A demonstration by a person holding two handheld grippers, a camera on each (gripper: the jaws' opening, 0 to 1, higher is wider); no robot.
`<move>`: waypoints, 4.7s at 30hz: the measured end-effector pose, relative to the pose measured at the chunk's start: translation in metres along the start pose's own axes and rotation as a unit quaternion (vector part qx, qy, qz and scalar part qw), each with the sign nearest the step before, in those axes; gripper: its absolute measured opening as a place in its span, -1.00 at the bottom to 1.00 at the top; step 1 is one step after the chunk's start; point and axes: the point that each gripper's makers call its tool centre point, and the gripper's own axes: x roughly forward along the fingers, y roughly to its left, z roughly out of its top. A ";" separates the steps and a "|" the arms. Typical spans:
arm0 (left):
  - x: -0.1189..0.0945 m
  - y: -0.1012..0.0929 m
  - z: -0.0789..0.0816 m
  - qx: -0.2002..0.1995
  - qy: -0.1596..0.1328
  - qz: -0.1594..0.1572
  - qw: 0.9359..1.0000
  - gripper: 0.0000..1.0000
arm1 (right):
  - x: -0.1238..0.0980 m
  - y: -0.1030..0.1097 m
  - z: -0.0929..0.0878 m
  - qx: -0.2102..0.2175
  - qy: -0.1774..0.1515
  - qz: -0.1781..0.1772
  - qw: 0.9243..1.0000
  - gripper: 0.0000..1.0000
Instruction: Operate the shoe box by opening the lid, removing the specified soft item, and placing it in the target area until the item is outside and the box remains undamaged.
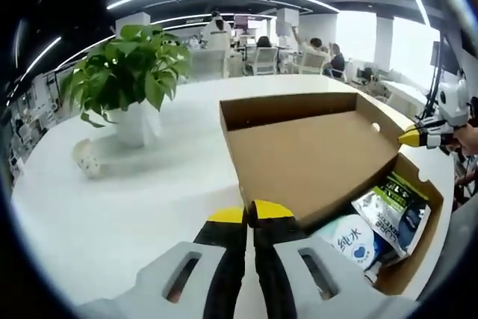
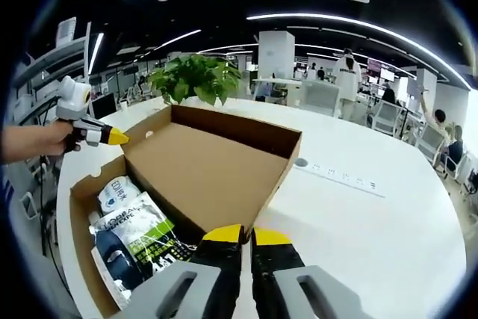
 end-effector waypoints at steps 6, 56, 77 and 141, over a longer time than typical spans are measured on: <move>0.003 -0.001 -0.001 0.000 0.008 0.000 1.000 -0.99 | 0.002 -0.002 0.000 -0.006 0.003 0.005 1.000 -1.00; -0.011 -0.017 0.002 0.040 0.046 0.011 0.998 -0.62 | -0.017 -0.005 0.001 -0.043 0.003 0.022 0.999 -0.59; -0.049 -0.074 -0.001 0.048 0.048 -0.040 0.997 -0.35 | -0.059 0.023 0.014 -0.058 -0.037 0.060 0.996 -0.21; -0.041 -0.177 -0.082 -0.157 0.165 -0.157 0.961 -0.94 | -0.102 0.086 -0.022 -0.116 -0.041 0.116 0.986 0.04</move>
